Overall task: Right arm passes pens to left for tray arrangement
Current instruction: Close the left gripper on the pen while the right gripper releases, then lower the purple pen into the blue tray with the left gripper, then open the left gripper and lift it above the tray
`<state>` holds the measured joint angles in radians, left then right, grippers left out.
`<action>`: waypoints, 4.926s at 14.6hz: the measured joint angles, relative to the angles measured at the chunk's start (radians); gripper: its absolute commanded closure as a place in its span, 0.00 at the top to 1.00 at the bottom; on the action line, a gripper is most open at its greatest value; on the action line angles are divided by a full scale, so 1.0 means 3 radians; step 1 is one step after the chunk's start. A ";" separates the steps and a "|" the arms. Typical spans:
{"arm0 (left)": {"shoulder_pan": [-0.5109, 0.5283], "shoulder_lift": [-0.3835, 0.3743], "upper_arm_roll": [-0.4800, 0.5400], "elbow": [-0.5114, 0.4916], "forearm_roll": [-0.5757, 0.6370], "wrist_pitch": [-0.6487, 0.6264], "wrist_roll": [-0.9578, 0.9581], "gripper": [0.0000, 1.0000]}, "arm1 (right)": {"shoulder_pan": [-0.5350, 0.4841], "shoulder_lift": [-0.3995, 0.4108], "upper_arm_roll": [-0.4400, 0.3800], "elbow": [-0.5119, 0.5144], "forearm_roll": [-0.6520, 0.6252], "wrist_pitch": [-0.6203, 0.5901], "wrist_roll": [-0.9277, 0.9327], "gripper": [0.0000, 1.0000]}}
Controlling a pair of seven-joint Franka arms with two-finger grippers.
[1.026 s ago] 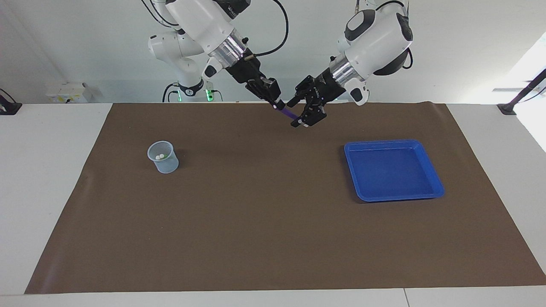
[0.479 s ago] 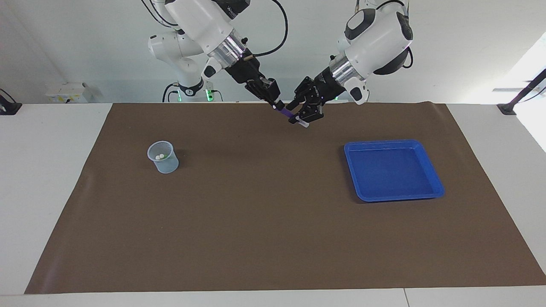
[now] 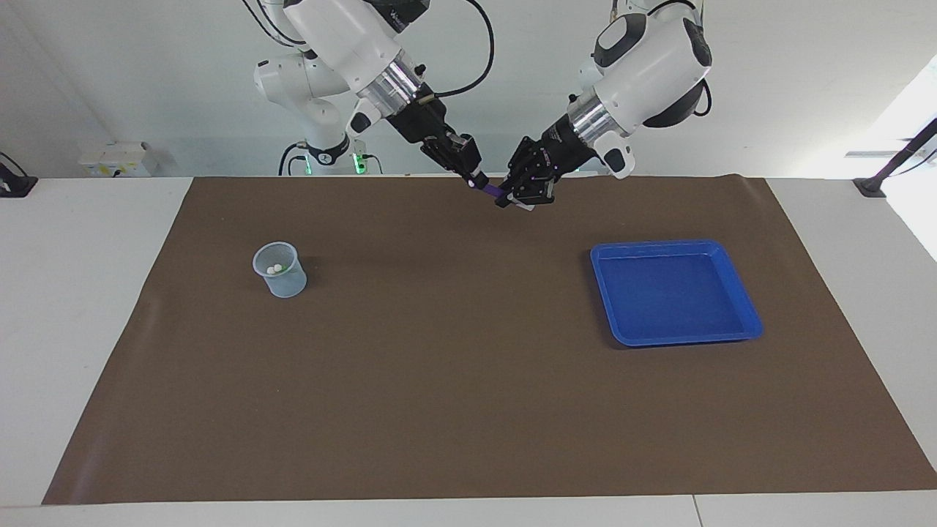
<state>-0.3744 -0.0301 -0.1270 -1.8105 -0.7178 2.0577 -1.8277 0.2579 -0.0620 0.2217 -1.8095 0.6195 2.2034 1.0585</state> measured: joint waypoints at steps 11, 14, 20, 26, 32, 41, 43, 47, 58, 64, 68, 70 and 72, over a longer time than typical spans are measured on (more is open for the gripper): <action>0.0000 0.0000 -0.0004 -0.0001 0.0074 0.0082 0.0002 0.00 | -0.0062 0.0000 -0.0032 0.0000 -0.0030 -0.0048 -0.0298 1.00; 0.0011 0.0000 0.0014 -0.0006 0.0189 0.0097 0.0109 0.00 | -0.0370 -0.0002 -0.0038 0.0000 -0.0074 -0.0434 -0.1225 1.00; 0.0294 -0.0031 0.0034 -0.0272 0.0548 -0.0053 0.1605 0.00 | -0.0963 -0.0017 -0.0063 -0.0003 -0.0586 -0.1107 -0.3403 1.00; 0.0854 -0.0099 0.0054 -0.0769 0.0994 -0.0290 0.3642 0.00 | -0.1044 0.0042 -0.0060 -0.0163 -0.1133 -0.1250 -0.5605 1.00; 0.1154 0.0314 0.0062 -0.0904 0.1720 -0.0153 0.5229 0.00 | -0.1242 0.0257 -0.0059 -0.0217 -0.1687 -0.1328 -0.7745 1.00; 0.1165 0.0751 0.0026 -0.0909 0.2238 0.0148 0.5817 0.00 | -0.1620 0.0236 -0.0037 -0.0883 -0.1771 -0.0713 -0.9436 0.78; 0.1170 0.0752 0.0027 -0.0912 0.2243 0.0157 0.5817 0.00 | -0.1622 0.0195 -0.0034 -0.0988 -0.1771 -0.0598 -0.9577 0.78; 0.1176 0.0752 0.0032 -0.0980 0.2244 0.0224 0.5811 0.00 | -0.1682 0.0185 -0.0042 -0.1128 -0.1771 -0.0415 -0.9798 0.77; 0.1177 0.0752 0.0034 -0.1069 0.2244 0.0300 0.5715 0.81 | -0.1712 0.0154 -0.0038 -0.1319 -0.1771 -0.0264 -0.9847 0.63; 0.1177 0.0751 0.0034 -0.1069 0.2244 0.0302 0.5710 0.81 | -0.1773 0.0136 -0.0042 -0.1320 -0.1771 -0.0334 -0.9847 0.51; 0.1177 0.0749 0.0034 -0.1030 0.2244 0.0283 0.5688 0.86 | -0.1800 0.0131 -0.0041 -0.1308 -0.1770 -0.0384 -0.9847 0.51; 0.1176 0.0744 0.0031 -0.0925 0.2244 0.0153 0.5633 0.87 | -0.1799 0.0125 -0.0037 -0.1299 -0.1768 -0.0412 -0.9838 0.51; 0.1172 0.0735 0.0020 -0.0728 0.2240 -0.0118 0.5528 0.87 | -0.1798 0.0120 -0.0034 -0.1299 -0.1768 -0.0415 -0.9826 0.53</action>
<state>-0.0227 0.1903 -0.1211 -2.0289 -0.0459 2.0223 -0.1694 -0.2815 -0.0259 0.2114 -2.1992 0.0891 2.0790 -1.8893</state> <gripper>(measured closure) 0.137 0.493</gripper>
